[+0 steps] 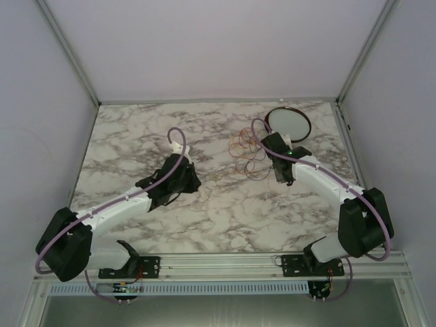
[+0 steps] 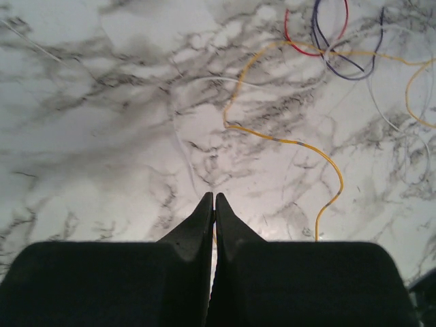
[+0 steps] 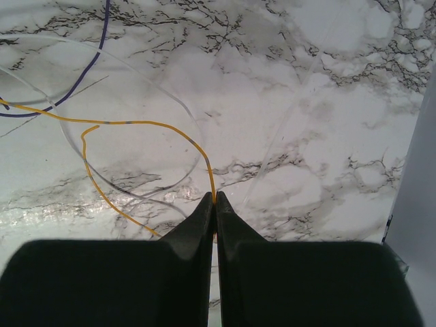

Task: Zip-tie the wires
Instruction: Adjust the cable at the center of the board.

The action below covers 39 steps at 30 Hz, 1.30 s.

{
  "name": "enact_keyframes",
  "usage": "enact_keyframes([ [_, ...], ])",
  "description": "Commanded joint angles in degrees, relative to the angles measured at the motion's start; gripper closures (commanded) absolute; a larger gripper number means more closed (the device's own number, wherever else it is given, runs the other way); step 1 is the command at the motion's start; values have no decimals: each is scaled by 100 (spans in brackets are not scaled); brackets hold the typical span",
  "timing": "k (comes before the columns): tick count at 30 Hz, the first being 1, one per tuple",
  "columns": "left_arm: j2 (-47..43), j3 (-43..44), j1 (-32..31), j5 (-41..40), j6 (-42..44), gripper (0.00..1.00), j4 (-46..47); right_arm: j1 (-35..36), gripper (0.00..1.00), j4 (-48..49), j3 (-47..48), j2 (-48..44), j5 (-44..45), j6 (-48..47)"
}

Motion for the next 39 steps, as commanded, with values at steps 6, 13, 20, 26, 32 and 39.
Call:
enact_keyframes([
  [6,161,-121,-622,-546,-1009,100,-387,-71,100,69,4,-95,60,-25],
  [13,-103,-797,-742,-1456,-1699,100,-710,-71,100,91,-27,-81,72,-49],
  [20,-530,-1098,-729,-2007,-1981,100,-948,-80,100,113,-54,-96,75,-43],
  [26,-375,-1055,-729,-1948,-1929,79,-885,-80,100,115,-44,-101,69,-34],
  [32,-557,-972,-729,-2270,-1846,49,-1289,-84,100,113,-64,-134,84,-43],
  [39,-1400,-325,-729,-2959,-663,0,-1892,-97,100,118,-29,-105,55,-69],
])
